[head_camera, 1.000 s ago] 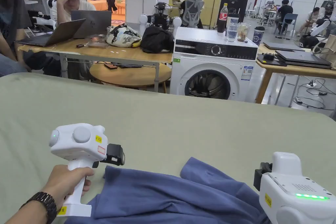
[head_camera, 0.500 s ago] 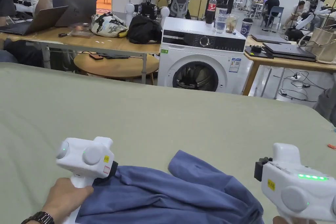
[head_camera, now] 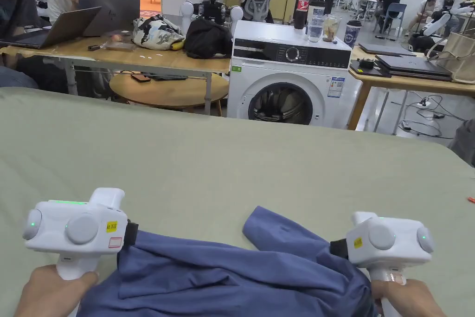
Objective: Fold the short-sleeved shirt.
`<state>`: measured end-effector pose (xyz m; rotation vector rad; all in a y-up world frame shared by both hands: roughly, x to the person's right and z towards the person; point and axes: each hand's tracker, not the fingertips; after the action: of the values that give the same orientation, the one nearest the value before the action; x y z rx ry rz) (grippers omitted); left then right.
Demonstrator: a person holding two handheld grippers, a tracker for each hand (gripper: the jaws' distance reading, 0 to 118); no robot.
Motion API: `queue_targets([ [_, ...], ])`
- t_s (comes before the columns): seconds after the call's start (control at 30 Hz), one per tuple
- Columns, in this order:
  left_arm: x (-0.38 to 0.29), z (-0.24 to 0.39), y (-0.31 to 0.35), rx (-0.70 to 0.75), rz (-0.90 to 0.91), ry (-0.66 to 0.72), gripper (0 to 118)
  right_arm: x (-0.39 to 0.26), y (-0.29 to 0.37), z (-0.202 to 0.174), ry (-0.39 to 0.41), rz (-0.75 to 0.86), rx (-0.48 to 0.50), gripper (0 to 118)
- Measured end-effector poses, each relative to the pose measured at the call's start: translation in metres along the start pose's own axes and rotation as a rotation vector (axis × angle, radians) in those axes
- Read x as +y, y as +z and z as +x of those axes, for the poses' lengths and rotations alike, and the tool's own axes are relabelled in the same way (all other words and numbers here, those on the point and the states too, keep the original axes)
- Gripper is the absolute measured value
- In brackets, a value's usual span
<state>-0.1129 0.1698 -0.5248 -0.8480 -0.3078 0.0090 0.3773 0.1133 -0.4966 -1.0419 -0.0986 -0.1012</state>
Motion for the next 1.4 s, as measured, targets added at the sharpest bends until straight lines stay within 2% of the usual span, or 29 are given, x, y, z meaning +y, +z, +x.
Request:
queue_targets([
  [0.07,-0.004,0.002,-0.002,0.001,-0.011,-0.006,0,-0.010,-0.012,-0.008,0.026,-0.048,0.032,48],
  [0.1,-0.005,0.002,-0.003,0.003,-0.016,-0.013,0,-0.013,-0.008,-0.013,0.062,0.025,-0.045,38],
  [0.13,-0.006,0.003,-0.003,0.003,-0.019,-0.016,0,-0.013,-0.004,-0.015,0.068,0.057,-0.030,14],
  [0.17,-0.006,0.003,-0.004,0.004,-0.020,-0.020,0,-0.014,-0.002,-0.017,0.050,0.054,-0.004,0],
  [0.2,-0.007,0.006,-0.003,0.005,-0.022,-0.025,0,-0.013,-0.002,-0.017,0.037,0.050,0.020,0],
  [0.23,-0.006,0.006,-0.002,0.007,-0.021,-0.027,0,-0.013,0.001,-0.018,0.011,0.062,-0.010,0],
  [0.3,-0.005,0.006,-0.001,0.006,-0.016,-0.030,0,-0.013,0.007,-0.016,0.021,0.080,0.008,0],
  [0.4,0.003,0.004,0.006,-0.002,0.010,-0.020,0,-0.011,0.028,-0.011,-0.010,0.209,-0.058,0],
  [0.5,0.015,0.006,0.018,0.000,0.043,-0.027,0,-0.002,0.058,0.002,-0.046,0.302,-0.057,0],
  [0.73,0.055,0.007,0.057,0.022,0.162,-0.022,0,0.032,0.126,0.029,-0.040,0.449,-0.129,0],
  [0.93,0.101,-0.009,0.098,0.053,0.269,0.031,0,0.048,0.178,0.036,-0.023,0.525,-0.187,0],
  [1.07,0.134,-0.022,0.126,0.079,0.323,0.042,0,0.058,0.212,0.030,-0.021,0.576,-0.182,0],
  [1.2,0.169,-0.024,0.152,0.089,0.377,0.028,0,0.078,0.240,0.010,0.005,0.641,-0.193,0],
  [1.4,0.219,-0.027,0.177,0.132,0.430,-0.007,0,0.125,0.279,-0.006,-0.023,0.734,-0.194,0],
])
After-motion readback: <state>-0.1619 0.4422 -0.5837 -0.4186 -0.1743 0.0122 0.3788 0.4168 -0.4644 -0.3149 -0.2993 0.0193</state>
